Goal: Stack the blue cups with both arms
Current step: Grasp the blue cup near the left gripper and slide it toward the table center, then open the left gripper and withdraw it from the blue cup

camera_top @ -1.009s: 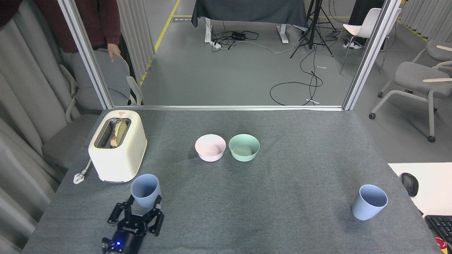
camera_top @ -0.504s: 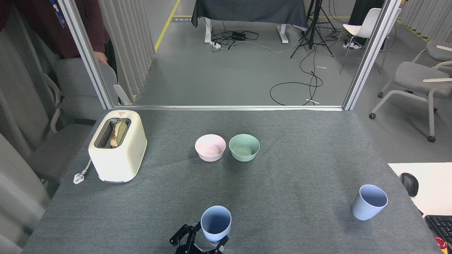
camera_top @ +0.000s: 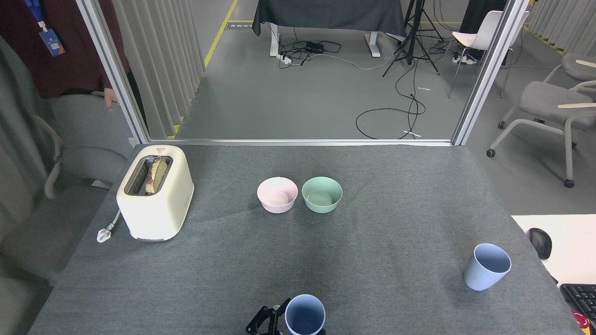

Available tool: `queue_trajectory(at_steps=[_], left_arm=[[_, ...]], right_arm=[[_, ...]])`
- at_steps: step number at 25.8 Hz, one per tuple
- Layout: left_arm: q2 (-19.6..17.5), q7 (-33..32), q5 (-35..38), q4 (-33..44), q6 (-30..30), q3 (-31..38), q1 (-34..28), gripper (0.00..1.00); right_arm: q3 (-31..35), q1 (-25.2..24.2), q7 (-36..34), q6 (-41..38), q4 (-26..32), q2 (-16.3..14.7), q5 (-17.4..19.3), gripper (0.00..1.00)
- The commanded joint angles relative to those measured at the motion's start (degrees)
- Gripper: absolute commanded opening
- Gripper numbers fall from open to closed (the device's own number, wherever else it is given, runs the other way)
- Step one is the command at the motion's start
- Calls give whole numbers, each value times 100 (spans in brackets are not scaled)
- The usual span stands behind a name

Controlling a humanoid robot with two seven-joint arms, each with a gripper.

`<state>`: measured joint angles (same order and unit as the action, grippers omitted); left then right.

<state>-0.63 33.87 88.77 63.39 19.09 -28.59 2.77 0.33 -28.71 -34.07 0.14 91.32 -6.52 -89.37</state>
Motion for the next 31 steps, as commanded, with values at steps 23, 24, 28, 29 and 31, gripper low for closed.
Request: queue_trajectory(at_steps=[23, 24, 28, 29, 31], left_arm=[[-1000, 225, -334, 402, -98, 2551, -620, 100], [-1009, 208, -484, 261, -107, 2770, -488, 100], [-1062, 208, -906, -178, -116, 2973, -277, 100], [-1071, 208, -958, -213, -107, 2973, -268, 100], [-1123, 208, -976, -222, -116, 2982, -268, 100]], right_arm=[[81, 375, 137, 3, -184, 115, 201, 100], [187, 498, 199, 12, -237, 115, 236, 100], [679, 981, 507, 3, -764, 115, 262, 100], [793, 1148, 524, 3, -923, 115, 298, 100], [1066, 1473, 533, 3, -1274, 54, 368, 100]])
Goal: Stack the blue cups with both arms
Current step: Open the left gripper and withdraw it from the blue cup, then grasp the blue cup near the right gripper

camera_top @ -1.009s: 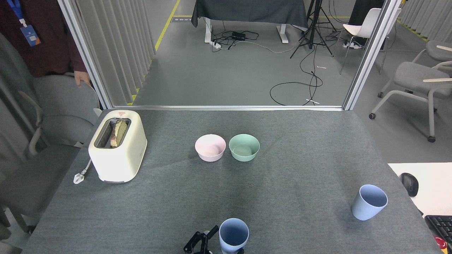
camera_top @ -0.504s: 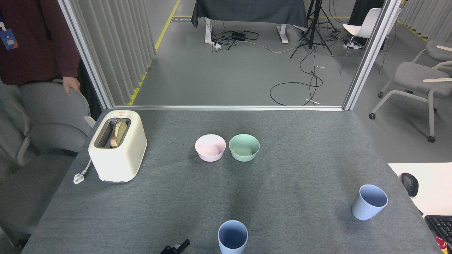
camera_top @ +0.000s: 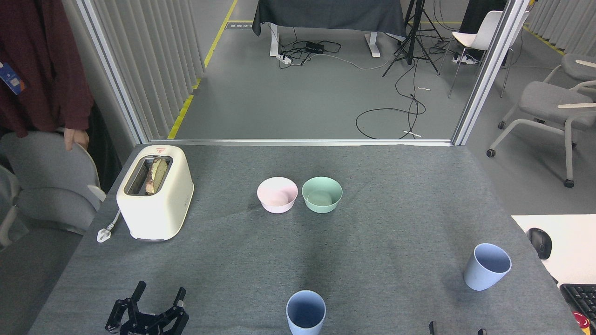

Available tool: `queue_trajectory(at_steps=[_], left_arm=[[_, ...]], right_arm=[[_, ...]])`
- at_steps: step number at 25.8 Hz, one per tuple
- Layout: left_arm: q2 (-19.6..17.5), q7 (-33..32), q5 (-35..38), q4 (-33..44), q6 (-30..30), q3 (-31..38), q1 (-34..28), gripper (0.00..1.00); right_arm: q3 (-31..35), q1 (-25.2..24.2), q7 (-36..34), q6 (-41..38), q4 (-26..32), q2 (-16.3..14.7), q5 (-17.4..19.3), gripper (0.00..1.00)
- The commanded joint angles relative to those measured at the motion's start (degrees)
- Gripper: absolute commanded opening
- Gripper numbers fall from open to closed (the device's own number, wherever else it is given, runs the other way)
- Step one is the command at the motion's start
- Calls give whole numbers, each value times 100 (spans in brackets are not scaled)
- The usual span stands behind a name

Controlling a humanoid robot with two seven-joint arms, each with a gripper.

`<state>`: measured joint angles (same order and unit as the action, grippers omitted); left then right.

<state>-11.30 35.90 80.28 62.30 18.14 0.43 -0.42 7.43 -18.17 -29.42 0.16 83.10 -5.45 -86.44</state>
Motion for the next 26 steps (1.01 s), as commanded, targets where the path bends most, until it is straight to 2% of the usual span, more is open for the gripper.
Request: queue_trajectory(at_steps=[1, 3, 5, 9, 17, 26], left_arm=[[-65, 5, -127, -113, -21, 80, 42, 100], [-56, 5, -127, -104, -21, 80, 42, 100], [-56, 5, -127, -104, -12, 80, 51, 100], [-39, 5, -127, -122, -12, 80, 68, 100], [-48, 5, -127, -140, -4, 71, 59, 100], [-74, 5, -118, -192, 32, 80, 68, 100]], right_arm=[[505, 577, 68, 2, -672, -62, 75, 100], [733, 823, 68, -16, -1058, -97, 92, 100], [874, 1069, 77, -51, -1313, -299, 101, 100], [883, 1527, 77, -86, -1867, -668, 259, 100], [865, 2651, 85, -218, -3027, -1064, 268, 100], [821, 3355, 68, -315, -3924, -1134, 268, 100]])
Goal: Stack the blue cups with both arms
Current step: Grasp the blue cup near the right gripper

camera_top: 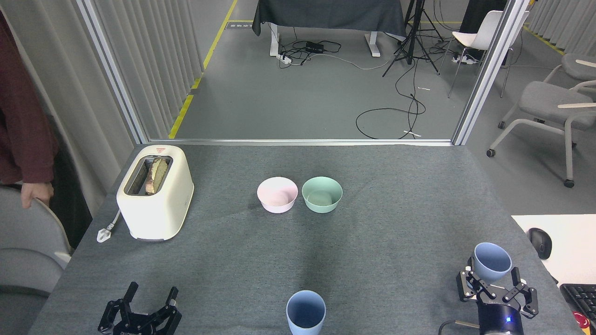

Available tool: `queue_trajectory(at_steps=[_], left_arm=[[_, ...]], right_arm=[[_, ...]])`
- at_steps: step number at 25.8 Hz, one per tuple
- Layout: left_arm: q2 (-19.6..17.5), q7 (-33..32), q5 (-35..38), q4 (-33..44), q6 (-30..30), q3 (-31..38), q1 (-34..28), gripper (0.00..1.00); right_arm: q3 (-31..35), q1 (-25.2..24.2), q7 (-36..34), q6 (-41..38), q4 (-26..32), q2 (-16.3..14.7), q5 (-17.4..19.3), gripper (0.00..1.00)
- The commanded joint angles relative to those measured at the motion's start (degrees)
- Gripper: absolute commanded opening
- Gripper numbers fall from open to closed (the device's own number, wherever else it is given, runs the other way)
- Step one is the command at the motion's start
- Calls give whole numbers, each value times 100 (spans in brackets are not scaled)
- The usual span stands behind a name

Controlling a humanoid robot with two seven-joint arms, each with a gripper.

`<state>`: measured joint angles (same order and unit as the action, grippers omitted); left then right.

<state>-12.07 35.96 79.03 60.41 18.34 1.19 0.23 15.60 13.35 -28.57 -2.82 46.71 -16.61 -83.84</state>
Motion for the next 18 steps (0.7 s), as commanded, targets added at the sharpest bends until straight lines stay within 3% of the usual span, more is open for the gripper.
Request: queue_trajectory(at_steps=[1, 6, 7, 9, 11, 15, 18], left_arm=[[3, -2, 7, -3, 12, 4, 12, 100], [3, -2, 7, -12, 20, 4, 38, 100], [3, -2, 7, -12, 20, 4, 38, 100], [-6, -2, 7, -12, 20, -5, 38, 100], [3, -2, 7, -12, 20, -5, 29, 100], [12, 7, 7, -29, 20, -5, 29, 100], [29, 7, 7, -29, 20, -5, 38, 100]], right_arm=[[4, 282, -17, -17, -400, -18, -1, 100], [-5, 361, -17, 10, -611, -9, -27, 100], [-5, 361, -17, 10, -611, -9, -36, 95], [-22, 343, -17, -8, -611, -1, -45, 74], [-75, 335, -8, -34, -611, -1, -54, 48], [-110, 317, -17, -78, -567, 35, -62, 30], [-497, 141, -52, -96, -31, 79, -62, 31]])
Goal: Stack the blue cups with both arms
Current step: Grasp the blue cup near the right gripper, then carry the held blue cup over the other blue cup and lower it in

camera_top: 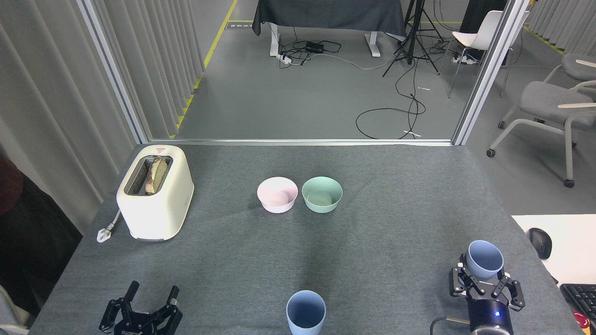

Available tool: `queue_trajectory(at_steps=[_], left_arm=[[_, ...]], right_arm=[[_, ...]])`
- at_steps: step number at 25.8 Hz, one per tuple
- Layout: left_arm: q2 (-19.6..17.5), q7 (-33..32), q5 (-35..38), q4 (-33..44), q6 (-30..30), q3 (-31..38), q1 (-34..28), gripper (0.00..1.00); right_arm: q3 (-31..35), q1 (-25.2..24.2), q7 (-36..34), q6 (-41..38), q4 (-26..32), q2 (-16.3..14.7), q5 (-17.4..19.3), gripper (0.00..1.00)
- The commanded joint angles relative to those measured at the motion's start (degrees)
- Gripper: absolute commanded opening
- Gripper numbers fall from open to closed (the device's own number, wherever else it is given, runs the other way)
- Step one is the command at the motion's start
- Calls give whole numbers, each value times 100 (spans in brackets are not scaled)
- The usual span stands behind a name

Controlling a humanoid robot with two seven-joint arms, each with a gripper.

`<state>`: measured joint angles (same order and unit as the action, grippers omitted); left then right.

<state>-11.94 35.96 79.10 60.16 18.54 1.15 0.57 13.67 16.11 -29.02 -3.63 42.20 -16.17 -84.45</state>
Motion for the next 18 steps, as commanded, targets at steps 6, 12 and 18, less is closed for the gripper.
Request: queue_trajectory(at_steps=[6, 12, 18], left_arm=[[60, 7, 0, -21, 1, -9, 5, 100], [60, 42, 0, -92, -17, -18, 5, 100], [60, 42, 9, -83, -17, -27, -4, 100]], right_arm=[[-1490, -1663, 90, -630, 3567, 44, 52, 32], [-1525, -2235, 731, -1948, 5043, 510, 69, 31], [-2158, -2393, 1329, -1992, 5720, 1090, -19, 30]])
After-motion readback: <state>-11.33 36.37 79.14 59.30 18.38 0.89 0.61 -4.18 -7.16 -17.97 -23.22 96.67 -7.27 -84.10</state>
